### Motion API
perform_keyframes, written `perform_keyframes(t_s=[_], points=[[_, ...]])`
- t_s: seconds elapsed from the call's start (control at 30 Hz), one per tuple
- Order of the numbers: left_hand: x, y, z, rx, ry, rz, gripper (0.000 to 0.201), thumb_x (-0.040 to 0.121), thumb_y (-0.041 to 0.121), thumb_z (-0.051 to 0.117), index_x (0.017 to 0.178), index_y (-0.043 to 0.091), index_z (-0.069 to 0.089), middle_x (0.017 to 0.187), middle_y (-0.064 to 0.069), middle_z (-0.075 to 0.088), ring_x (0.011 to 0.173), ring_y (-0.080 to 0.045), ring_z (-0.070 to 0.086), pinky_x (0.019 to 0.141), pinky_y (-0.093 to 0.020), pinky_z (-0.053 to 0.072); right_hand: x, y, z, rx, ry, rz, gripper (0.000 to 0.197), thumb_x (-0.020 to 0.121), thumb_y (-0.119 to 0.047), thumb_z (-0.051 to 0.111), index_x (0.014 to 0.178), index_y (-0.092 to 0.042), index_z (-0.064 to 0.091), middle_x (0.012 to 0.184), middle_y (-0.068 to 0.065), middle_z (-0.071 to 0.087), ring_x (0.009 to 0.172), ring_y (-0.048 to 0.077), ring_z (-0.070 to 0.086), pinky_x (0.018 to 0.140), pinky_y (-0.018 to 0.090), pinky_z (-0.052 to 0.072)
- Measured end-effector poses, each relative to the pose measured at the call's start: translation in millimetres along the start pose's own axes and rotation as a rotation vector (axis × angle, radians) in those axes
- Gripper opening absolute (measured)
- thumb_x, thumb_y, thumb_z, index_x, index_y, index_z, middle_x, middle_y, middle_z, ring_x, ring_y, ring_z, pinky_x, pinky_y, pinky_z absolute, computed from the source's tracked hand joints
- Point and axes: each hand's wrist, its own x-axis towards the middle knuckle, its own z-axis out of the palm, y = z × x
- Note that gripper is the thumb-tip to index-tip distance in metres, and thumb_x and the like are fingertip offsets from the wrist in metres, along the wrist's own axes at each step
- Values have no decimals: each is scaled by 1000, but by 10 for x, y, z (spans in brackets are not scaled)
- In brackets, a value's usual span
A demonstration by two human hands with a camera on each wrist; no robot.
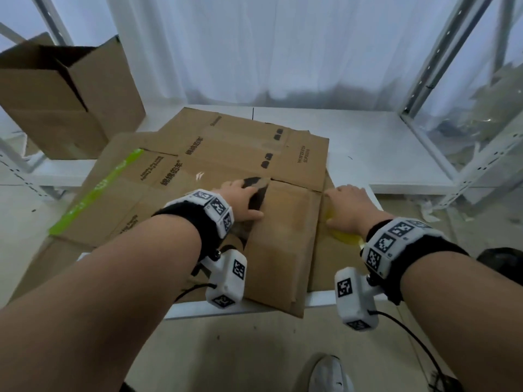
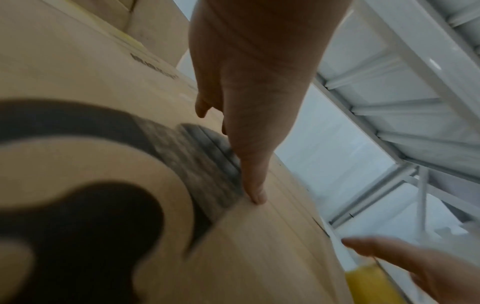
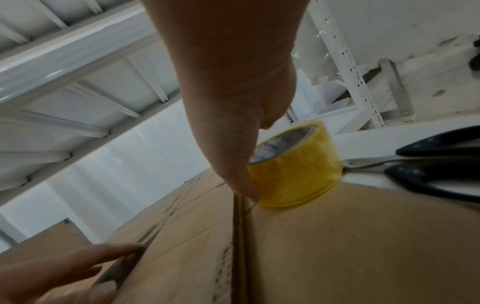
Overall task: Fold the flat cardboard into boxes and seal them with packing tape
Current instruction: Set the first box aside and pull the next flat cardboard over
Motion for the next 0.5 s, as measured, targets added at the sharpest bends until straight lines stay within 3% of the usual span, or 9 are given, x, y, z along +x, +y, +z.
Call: perform_keyframes(t_s=[0.07, 0.13, 0.2, 0.27, 0.33, 0.4, 0.5], points=[[-21, -206, -9, -2, 22, -68, 74, 92, 58, 48, 151, 21, 23, 154, -12, 25, 138, -35, 28, 111, -49, 31, 72, -109, -44, 132, 91, -29, 33, 88, -18, 51, 121, -9, 55, 124, 14, 55, 121, 32, 47, 107, 42, 35], [-41, -374, 12, -18, 45, -119, 74, 91, 58, 49, 150, 20, 24, 151, -13, 29, 136, -35, 31, 110, -47, 33, 155, -287, -115, 396, 158, -25, 38, 93, -11, 48, 131, -5, 50, 132, 15, 53, 122, 32, 49, 102, 37, 40], [-52, -494, 54, -60, 58, -158, 73, 91, 58, 49, 149, 20, 26, 150, -13, 29, 136, -35, 32, 111, -47, 32, 262, -447, -146, 601, 126, 51, 45, 95, -14, 50, 138, -5, 42, 134, 14, 51, 120, 31, 50, 95, 33, 42], [-79, -627, 84, -86, 69, -208, 75, 91, 58, 49, 150, 19, 24, 153, -13, 27, 137, -35, 31, 112, -46, 31, 402, -566, -94, 727, 56, 162, 53, 90, -27, 57, 135, -6, 37, 130, 15, 52, 113, 31, 52, 93, 35, 45], [-129, -778, 111, -114, 95, -269, 77, 91, 58, 49, 151, 18, 22, 153, -14, 27, 137, -35, 31, 112, -47, 31, 528, -629, -7, 771, -27, 281, 83, 78, -49, 64, 139, -6, 27, 135, 19, 47, 120, 36, 49, 100, 48, 44], [-202, -918, 138, -127, 102, -322, 77, 90, 59, 50, 150, 19, 23, 152, -14, 28, 136, -35, 33, 111, -47, 33, 584, -703, 31, 720, -104, 353, 113, 67, -70, 66, 149, -12, 13, 141, 21, 41, 127, 40, 44, 103, 53, 41], [-247, -1024, 177, -120, 107, -348, 77, 89, 63, 48, 149, 19, 28, 151, -14, 31, 135, -35, 35, 111, -47, 33, 591, -742, 37, 552, -136, 413, 123, 67, -76, 66, 153, -19, -2, 149, 23, 28, 135, 42, 34, 109, 53, 35]])
